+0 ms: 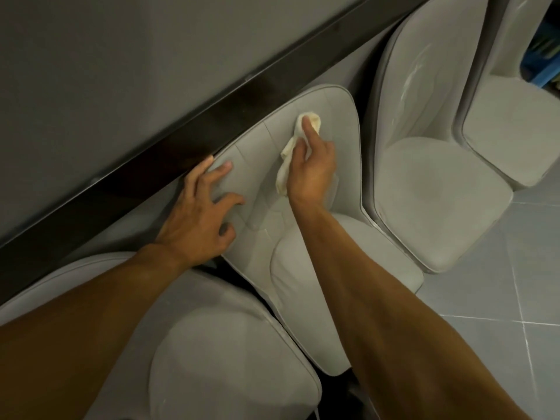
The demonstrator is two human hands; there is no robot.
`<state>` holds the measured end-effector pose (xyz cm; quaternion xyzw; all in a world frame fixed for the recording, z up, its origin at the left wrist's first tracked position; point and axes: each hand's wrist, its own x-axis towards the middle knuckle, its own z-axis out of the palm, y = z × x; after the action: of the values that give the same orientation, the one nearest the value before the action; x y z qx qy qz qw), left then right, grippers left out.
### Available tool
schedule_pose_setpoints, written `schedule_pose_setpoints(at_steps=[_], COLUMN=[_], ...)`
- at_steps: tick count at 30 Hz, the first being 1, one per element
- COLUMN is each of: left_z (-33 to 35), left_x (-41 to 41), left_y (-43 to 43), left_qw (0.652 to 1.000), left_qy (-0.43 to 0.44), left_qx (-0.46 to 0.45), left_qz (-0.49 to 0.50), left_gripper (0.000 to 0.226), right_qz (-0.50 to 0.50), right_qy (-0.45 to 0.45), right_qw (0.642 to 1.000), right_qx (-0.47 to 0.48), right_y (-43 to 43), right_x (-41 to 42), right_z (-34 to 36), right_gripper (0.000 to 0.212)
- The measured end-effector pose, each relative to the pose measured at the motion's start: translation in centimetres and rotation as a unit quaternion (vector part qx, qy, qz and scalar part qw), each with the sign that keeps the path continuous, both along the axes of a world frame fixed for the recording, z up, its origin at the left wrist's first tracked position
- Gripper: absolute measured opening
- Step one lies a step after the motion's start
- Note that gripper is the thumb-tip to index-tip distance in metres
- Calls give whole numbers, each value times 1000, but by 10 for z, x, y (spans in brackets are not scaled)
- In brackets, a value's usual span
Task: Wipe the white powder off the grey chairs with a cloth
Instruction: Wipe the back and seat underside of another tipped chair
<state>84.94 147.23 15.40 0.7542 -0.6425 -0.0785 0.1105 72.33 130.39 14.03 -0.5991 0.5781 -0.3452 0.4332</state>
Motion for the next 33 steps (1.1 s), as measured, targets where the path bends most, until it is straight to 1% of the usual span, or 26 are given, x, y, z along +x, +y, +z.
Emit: schedule_pose_setpoints(at_steps=[1, 3, 4, 5, 7, 9, 11, 13, 16, 18, 20, 22, 25, 27, 28, 30, 33], left_z=[-1, -4, -4, -5, -8, -10, -11, -10, -7, -7, -7, -9, -11, -13, -14, -17, -20], left_x=[0, -1, -1, -2, -3, -3, -5, -7, -8, -8, -8, -9, -9, -9, -8, -7, -4], left_y=[0, -2, -2, -3, -3, -2, -5, -6, -4, -4, -5, -5, -6, -6, -5, -5, -5], left_qw=[1000, 1000, 1000, 1000, 999, 999, 998, 998, 998, 998, 998, 998, 998, 997, 997, 996, 994], left_qy=[-4, -18, -24, -27, -26, -30, -35, -37, -36, -35, -39, -40, -45, -49, -50, -53, -60], left_qx=[-4, -4, -4, -5, -12, -25, -37, -40, -31, -25, -21, -22, -33, -43, -49, -63, -84], left_qz=[2, 7, 10, 13, 15, 19, 25, 33, 36, 35, 38, 44, 42, 42, 45, 41, 28], left_gripper=[45, 46, 47, 47, 46, 44, 42, 42, 44, 45, 45, 43, 39, 37, 37, 35, 32], right_qz=[0, -17, -31, -47, -68, -50, -34, -33, -72, -82, -115, -126, -77, -51, -53, -95, -184], right_qy=[11, 3, -3, -5, -18, -45, -45, -45, -93, -67, -55, -58, -57, -44, -47, -58, -67], right_qw=[999, 992, 988, 987, 991, 996, 998, 997, 984, 981, 979, 984, 994, 997, 996, 986, 952], right_qx=[36, 123, 152, 155, 110, 56, 30, 48, 134, 164, 161, 114, 46, 45, 61, 123, 236], right_y=[-1, 0, 2, 3, 1, -6, -20, -34, -39, -35, -35, -38, -44, -45, -45, -45, -42], right_x=[-4, -17, -22, -25, -24, -14, -3, 0, -11, -21, -27, -27, -22, -17, -16, -20, -36], right_z=[-8, -24, -30, -32, -25, -6, 10, 11, -1, -8, -13, -11, -6, -11, -19, -39, -60], right_gripper=[39, 37, 36, 36, 38, 41, 43, 42, 32, 33, 37, 38, 37, 35, 34, 32, 36])
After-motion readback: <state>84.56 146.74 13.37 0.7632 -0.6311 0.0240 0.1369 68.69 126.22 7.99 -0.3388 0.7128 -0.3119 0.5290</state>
